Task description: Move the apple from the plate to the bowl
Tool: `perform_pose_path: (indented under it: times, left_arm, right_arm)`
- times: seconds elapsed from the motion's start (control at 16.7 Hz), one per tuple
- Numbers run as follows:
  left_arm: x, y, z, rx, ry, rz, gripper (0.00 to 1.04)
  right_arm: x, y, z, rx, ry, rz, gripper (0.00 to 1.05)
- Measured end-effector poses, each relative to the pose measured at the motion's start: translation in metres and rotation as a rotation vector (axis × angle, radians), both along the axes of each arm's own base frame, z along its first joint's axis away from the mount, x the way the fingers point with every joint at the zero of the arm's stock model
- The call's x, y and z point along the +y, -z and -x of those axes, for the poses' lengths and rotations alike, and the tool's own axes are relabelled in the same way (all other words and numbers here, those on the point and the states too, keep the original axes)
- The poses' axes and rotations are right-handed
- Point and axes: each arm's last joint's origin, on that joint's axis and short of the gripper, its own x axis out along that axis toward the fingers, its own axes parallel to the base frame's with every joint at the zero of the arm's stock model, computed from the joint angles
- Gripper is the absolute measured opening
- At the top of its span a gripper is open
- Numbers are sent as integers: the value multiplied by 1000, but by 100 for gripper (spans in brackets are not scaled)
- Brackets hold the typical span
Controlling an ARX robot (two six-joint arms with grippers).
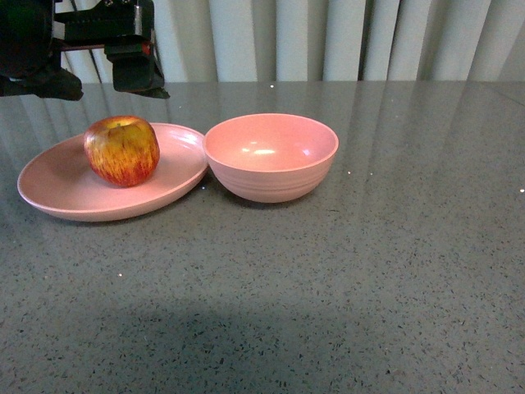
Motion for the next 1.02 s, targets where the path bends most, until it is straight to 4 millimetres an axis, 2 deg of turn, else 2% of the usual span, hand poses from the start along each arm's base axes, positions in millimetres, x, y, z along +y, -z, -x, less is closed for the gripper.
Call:
perform_pose_path:
  times: [0.24, 0.6, 1.02]
  left_arm:
    - [-2, 9, -19, 55, -42, 12, 98]
    - [-1, 32, -27, 147, -67, -11, 98]
    - [0, 43, -31, 181, -71, -19, 98]
  right_arm:
    - [0, 0, 0, 0, 0, 0, 98]
    - [0, 0, 0, 0, 0, 0, 98]
    - [0, 0, 0, -1, 0, 0, 98]
